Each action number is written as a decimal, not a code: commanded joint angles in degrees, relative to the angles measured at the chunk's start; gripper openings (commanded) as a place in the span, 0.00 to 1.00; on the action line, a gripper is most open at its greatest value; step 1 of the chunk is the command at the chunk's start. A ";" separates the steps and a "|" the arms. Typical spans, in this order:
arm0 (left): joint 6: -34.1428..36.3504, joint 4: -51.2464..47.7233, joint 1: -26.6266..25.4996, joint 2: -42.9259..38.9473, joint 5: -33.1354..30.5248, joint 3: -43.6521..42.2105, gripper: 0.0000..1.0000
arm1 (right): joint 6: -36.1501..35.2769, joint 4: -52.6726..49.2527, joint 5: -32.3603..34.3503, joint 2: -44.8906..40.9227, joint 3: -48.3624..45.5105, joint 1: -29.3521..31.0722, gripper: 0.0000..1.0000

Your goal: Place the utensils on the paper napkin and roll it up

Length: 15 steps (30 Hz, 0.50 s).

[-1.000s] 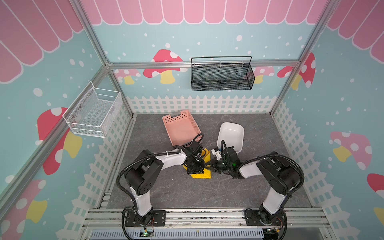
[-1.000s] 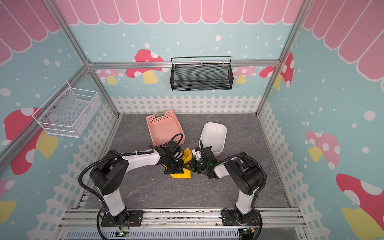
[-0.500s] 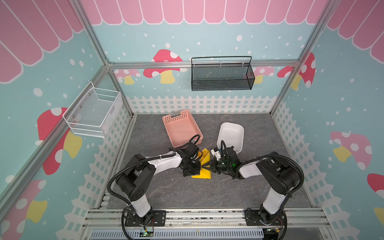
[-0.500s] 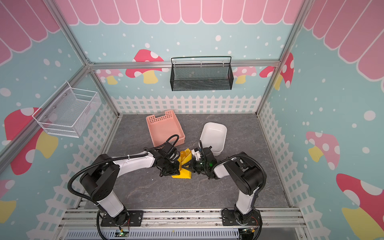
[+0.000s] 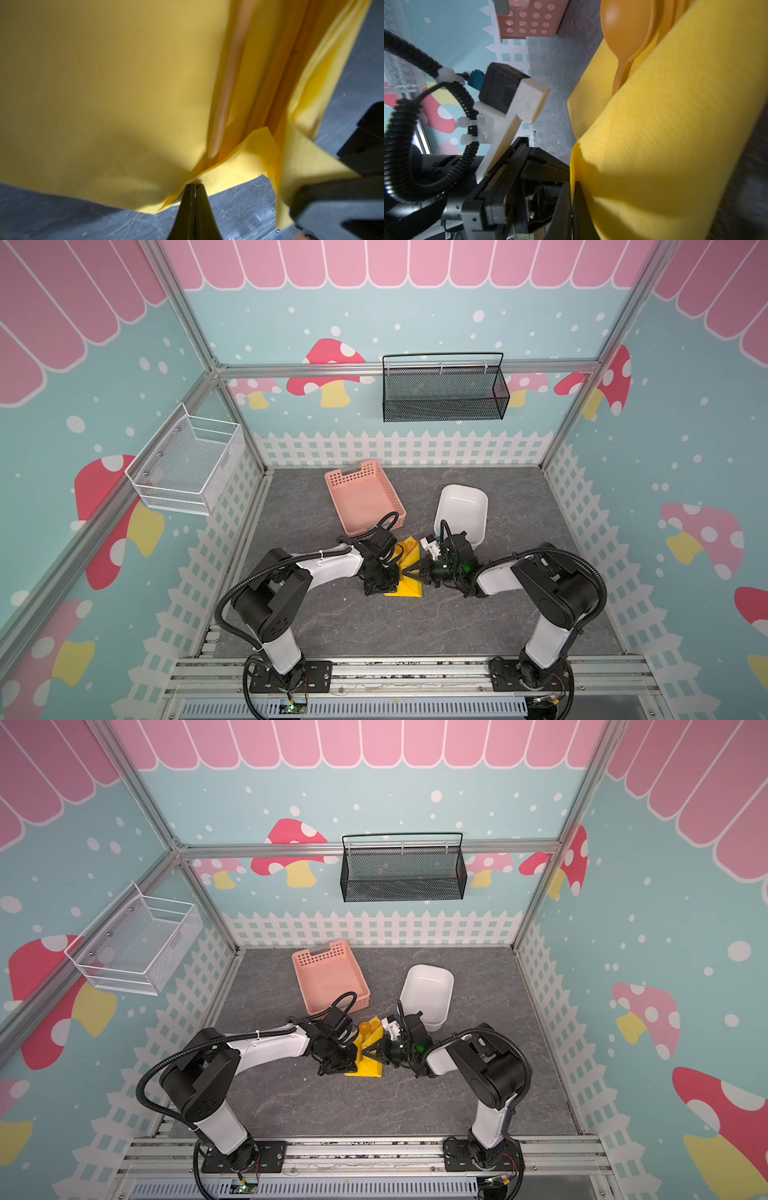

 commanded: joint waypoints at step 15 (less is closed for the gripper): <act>0.12 0.94 0.20 1.52 0.19 -0.14 0.05 | -0.50 0.61 -0.78 4.67 3.26 1.87 0.00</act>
